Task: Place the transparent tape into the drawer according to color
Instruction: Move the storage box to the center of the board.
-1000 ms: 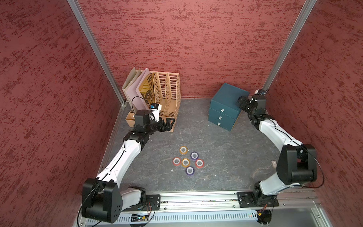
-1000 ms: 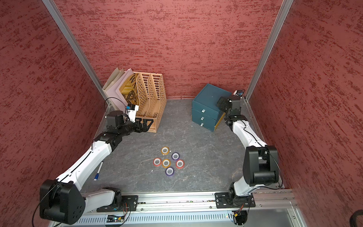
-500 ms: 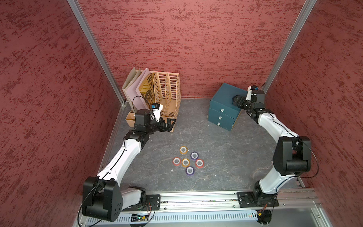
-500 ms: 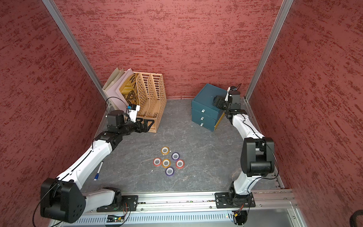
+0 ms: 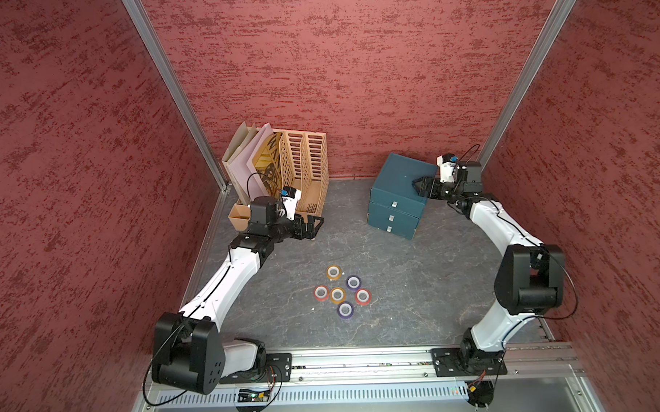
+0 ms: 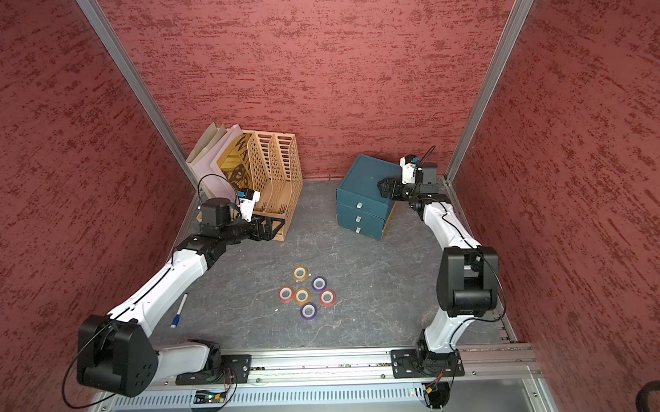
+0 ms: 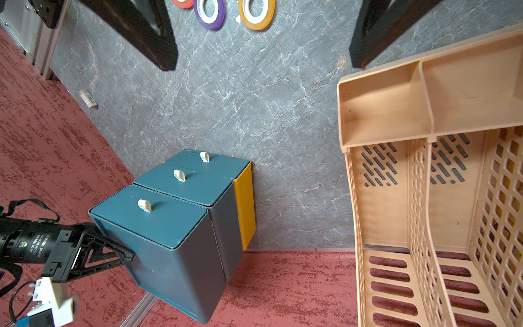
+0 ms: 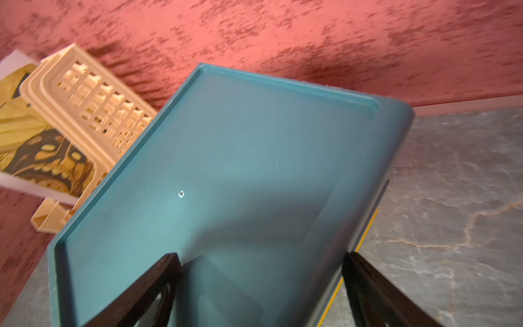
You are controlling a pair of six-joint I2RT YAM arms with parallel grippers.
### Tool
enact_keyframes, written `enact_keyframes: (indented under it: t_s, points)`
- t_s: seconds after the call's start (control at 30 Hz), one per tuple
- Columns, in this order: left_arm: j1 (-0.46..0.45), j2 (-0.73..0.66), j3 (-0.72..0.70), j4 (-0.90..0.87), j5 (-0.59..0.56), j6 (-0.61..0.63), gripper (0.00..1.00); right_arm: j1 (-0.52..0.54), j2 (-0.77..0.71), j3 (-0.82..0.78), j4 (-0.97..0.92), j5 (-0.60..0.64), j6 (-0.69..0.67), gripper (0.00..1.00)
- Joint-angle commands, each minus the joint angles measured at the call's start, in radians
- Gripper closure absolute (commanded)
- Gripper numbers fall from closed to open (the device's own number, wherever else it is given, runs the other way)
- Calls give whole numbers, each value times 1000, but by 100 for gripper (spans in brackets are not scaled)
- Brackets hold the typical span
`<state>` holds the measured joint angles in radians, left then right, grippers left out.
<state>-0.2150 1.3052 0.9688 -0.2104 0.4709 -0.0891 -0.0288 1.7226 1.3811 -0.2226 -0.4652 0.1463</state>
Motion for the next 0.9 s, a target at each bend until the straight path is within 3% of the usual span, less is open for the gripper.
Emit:
enact_keyframes:
  t_s: [0.0,0.33,0.67,0.87]
  points:
    - [-10,5,35,-7,14,21,0,51,58,15,-165,-130,-95,5]
    - [-15,1,51,-24,20,22,0,161,175,167,-220,-128,-161,1]
    - [-25,40,62,9,71,-3,0,240,284,361,-408,-118,-306,1]
    - [-86,112,124,66,140,-53,0,247,106,185,-168,109,-197,1]
